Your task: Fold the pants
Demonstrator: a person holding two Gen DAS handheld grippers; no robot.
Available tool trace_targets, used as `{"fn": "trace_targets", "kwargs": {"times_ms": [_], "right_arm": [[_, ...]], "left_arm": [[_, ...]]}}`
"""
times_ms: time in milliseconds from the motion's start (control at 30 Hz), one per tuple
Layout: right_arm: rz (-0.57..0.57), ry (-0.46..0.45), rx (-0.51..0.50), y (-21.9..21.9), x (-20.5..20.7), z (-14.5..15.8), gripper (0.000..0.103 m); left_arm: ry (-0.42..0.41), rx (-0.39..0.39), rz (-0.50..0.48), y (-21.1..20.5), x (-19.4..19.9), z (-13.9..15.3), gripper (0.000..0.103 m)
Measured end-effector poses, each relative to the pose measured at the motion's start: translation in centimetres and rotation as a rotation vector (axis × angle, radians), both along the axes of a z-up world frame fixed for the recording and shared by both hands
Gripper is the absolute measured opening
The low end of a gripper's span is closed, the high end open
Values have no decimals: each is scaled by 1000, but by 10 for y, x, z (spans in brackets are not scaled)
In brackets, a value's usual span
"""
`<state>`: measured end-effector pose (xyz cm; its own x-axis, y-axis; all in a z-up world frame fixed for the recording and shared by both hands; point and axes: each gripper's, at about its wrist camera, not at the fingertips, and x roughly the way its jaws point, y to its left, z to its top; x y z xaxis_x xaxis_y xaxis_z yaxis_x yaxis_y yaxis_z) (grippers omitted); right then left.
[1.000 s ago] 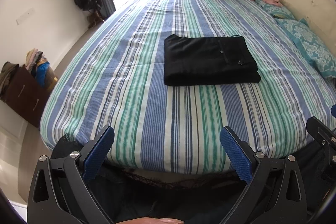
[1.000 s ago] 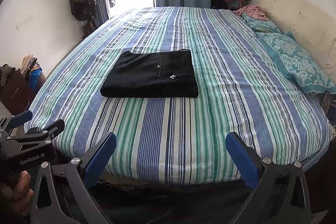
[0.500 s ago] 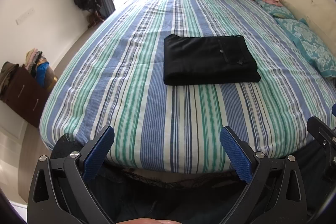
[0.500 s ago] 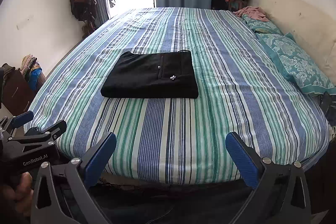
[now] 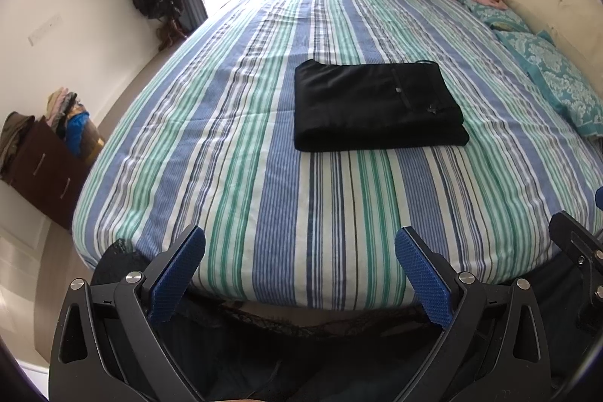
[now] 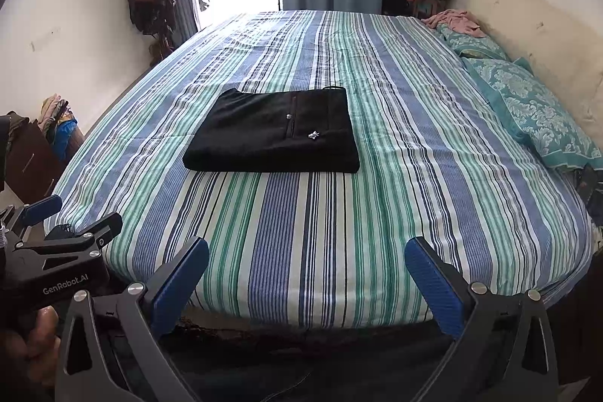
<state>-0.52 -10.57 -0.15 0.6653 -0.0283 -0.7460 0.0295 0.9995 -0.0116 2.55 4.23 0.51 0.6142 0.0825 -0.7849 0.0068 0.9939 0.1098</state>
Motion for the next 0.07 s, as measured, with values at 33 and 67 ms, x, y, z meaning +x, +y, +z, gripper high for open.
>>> {"fn": "trace_targets", "kwargs": {"times_ms": [33,67], "right_arm": [[-1,0,1,0,0,0,103],[-1,-1,0,0,0,0,103]], "left_arm": [[-6,2,1,0,-1,1,101],[-11,8,3,-1,-1,2,101]]}}
